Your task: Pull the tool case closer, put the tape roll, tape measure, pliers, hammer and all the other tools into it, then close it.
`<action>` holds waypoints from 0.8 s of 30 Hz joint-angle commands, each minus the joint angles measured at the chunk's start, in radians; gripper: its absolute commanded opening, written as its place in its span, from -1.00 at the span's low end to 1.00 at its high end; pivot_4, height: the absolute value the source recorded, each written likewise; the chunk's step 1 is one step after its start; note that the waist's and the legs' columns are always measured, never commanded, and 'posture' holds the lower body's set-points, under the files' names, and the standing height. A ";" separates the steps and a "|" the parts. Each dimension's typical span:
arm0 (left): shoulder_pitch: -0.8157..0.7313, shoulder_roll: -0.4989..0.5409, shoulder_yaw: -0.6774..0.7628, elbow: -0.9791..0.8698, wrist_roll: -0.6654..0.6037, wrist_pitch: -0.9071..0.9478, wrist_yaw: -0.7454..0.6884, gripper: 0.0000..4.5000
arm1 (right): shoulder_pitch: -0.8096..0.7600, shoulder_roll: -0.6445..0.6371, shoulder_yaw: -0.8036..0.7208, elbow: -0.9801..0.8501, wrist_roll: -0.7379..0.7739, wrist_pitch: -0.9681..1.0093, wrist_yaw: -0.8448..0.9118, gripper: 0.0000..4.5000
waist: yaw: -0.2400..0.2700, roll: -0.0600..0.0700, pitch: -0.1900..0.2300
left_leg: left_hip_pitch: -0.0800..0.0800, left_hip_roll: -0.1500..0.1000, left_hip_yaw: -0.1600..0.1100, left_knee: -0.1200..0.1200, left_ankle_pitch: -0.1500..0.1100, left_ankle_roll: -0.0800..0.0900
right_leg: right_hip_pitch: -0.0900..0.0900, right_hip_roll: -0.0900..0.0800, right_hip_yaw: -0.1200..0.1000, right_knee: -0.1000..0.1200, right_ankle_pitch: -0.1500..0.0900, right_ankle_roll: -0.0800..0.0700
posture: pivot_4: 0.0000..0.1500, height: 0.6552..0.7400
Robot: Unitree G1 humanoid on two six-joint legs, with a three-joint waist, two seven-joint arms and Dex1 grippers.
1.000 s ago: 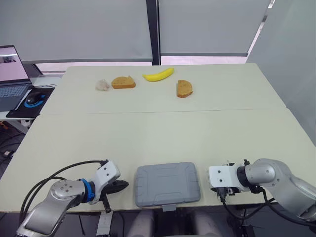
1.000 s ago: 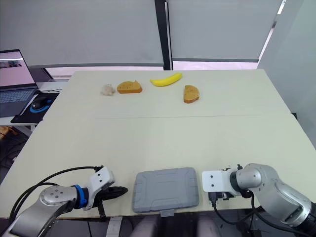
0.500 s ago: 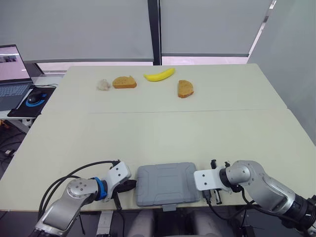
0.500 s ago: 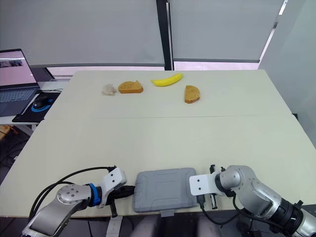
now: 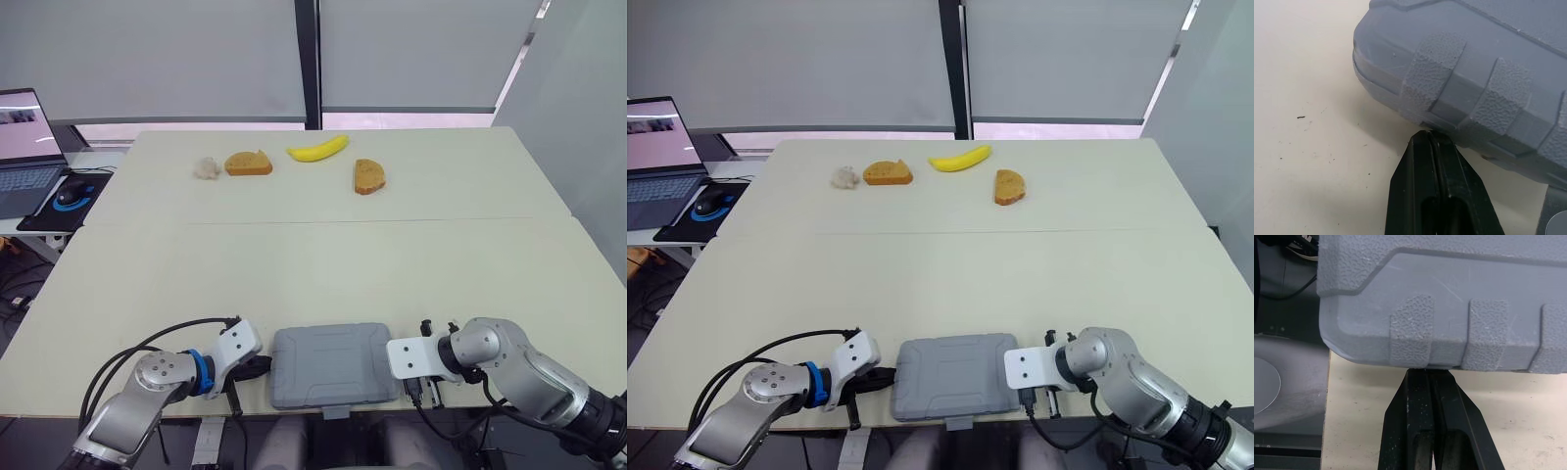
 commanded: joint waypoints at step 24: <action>0.006 0.057 0.065 0.051 -0.007 -0.077 -0.039 -1.00 | 0.055 -0.042 -0.139 -0.062 0.041 0.040 0.000 -0.99 | 0.000 0.000 0.000 | 0.000 0.000 0.000 0.000 0.000 0.000 | 0.000 0.000 0.000 0.000 0.000 0.000 | 1.00 1.00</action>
